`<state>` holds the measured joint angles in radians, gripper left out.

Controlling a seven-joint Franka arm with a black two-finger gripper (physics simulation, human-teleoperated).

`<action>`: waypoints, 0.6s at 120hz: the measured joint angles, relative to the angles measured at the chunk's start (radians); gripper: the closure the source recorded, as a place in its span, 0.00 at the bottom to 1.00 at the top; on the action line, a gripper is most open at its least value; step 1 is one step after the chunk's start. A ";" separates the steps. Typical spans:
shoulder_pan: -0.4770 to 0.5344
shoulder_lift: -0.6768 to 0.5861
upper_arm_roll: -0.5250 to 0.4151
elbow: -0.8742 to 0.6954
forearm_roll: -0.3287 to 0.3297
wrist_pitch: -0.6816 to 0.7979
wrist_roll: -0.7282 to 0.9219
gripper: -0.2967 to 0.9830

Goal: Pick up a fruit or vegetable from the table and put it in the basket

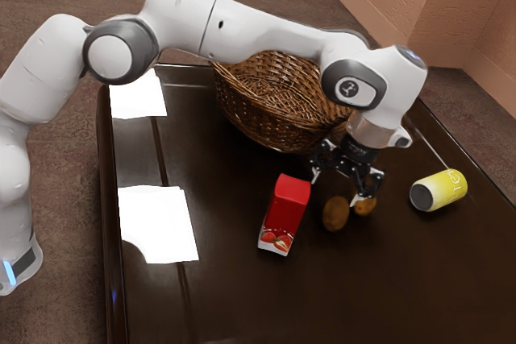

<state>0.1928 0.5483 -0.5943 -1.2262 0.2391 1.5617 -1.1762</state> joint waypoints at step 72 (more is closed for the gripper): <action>0.001 0.038 0.019 -0.043 -0.010 0.133 -0.153 0.23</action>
<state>0.1934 0.5864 -0.5751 -1.2687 0.2291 1.6949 -1.3292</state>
